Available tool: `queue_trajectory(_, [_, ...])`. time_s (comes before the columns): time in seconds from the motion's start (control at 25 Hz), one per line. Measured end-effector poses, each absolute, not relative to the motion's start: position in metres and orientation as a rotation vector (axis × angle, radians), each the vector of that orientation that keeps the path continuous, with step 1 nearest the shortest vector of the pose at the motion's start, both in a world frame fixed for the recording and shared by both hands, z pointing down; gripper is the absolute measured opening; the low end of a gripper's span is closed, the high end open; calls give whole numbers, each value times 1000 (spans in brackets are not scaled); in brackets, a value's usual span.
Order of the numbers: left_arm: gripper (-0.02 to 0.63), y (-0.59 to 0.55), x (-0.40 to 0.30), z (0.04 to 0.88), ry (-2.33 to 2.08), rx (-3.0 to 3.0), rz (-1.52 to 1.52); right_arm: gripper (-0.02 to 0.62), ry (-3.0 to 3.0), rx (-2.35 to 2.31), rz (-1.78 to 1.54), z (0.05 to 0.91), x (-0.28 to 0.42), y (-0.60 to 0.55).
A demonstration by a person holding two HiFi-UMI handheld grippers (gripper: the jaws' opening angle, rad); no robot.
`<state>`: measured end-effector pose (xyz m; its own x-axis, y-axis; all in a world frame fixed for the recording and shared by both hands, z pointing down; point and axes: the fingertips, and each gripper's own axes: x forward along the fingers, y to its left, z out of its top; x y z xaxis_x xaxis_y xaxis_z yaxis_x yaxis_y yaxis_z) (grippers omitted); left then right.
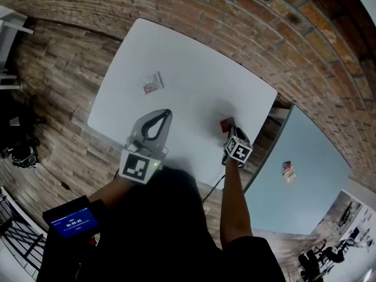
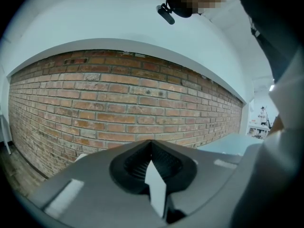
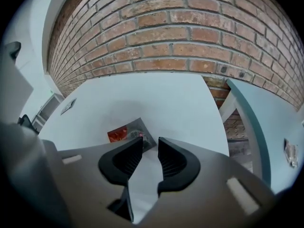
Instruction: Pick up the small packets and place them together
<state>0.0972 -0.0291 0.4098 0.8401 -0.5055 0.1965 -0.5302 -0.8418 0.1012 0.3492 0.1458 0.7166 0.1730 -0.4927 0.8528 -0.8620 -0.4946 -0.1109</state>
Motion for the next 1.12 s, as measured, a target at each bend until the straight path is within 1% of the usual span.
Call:
queue_trajectory(0.64, [2, -24, 94, 414, -791, 2856, 256, 98, -1338, 2102, 1346, 715, 342, 137])
queue_trajectory(0.8, [2, -26, 94, 414, -802, 2854, 261, 46, -1350, 2090, 1333, 713, 342, 134])
queue_trajectory(0.92, [2, -27, 94, 414, -809, 2848, 258, 22, -1360, 2096, 1310, 710, 343, 131])
queue_trajectory(1.12, [2, -28, 95, 414, -810, 2844, 250, 6, -1391, 2122, 1273, 699, 343, 128])
